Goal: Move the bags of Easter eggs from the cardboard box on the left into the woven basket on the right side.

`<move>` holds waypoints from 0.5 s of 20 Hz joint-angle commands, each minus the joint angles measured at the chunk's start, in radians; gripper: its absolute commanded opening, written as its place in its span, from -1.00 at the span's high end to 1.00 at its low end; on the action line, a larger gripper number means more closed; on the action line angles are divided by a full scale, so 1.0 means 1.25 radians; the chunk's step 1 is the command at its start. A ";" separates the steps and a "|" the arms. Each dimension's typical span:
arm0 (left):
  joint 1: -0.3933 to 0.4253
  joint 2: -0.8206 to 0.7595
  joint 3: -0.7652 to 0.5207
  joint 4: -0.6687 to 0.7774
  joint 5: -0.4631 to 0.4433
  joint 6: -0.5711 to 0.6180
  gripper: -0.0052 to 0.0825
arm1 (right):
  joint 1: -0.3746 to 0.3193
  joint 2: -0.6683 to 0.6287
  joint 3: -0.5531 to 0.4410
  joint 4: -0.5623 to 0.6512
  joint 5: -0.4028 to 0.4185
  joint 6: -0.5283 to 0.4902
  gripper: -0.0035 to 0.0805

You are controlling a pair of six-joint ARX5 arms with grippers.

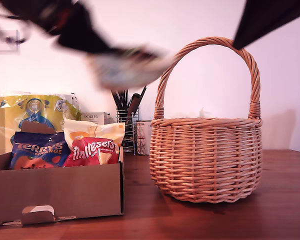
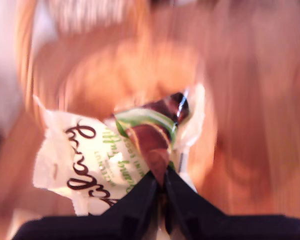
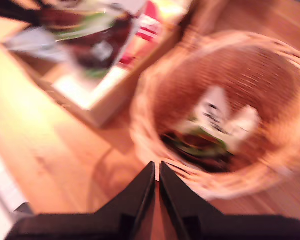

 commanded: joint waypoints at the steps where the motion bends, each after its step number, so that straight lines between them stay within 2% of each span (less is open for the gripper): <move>1: -0.024 0.039 -0.004 0.066 0.002 -0.049 0.93 | -0.012 -0.037 -0.016 -0.007 0.001 0.005 0.95; 4: -0.067 0.103 -0.004 0.174 -0.008 -0.100 0.93 | -0.026 -0.076 -0.016 -0.050 0.002 0.008 0.95; 8: -0.113 0.201 -0.004 0.349 -0.099 -0.127 0.93 | -0.026 -0.098 -0.016 -0.067 0.002 0.013 0.95; 10: -0.126 0.254 -0.002 0.437 -0.121 -0.146 0.93 | -0.026 -0.099 -0.016 -0.072 0.002 0.013 0.95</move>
